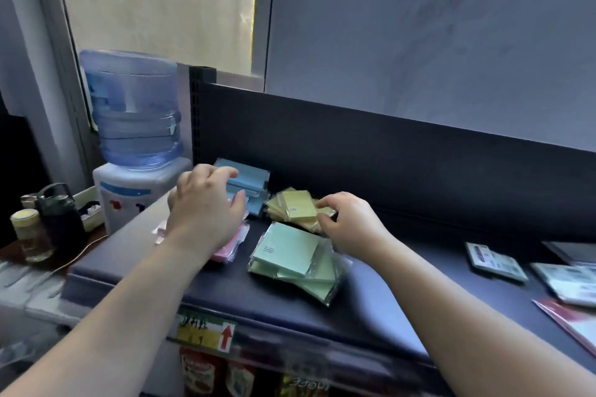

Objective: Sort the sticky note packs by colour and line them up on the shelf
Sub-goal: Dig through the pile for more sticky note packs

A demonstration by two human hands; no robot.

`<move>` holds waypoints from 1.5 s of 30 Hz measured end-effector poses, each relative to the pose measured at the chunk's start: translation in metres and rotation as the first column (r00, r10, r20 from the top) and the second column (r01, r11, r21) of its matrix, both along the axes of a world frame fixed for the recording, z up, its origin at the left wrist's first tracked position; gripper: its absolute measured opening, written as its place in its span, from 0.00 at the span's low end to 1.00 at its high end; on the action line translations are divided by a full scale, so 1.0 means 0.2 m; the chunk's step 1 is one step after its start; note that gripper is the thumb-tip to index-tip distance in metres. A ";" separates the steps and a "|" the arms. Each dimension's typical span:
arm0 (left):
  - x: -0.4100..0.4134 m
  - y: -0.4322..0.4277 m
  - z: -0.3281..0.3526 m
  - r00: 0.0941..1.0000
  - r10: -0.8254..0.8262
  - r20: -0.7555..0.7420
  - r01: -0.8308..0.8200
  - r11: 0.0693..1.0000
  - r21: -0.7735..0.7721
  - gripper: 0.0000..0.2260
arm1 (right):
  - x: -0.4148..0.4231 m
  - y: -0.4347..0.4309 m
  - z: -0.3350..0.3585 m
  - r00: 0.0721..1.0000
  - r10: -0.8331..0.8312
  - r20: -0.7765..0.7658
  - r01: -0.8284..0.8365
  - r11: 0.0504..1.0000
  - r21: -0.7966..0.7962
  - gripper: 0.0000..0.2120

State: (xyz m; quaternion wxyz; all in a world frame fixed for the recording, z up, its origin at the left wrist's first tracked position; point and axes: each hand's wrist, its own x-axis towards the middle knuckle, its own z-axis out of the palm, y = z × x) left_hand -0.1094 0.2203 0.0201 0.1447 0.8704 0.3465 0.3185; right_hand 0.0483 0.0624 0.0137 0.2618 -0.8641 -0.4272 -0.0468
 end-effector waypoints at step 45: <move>1.35 -2.37 -0.07 0.621 -0.554 -0.554 0.588 0.797 -0.137 0.19 | 0.72 -2.47 0.01 0.907 -0.414 0.082 0.422 0.891 -0.166 0.18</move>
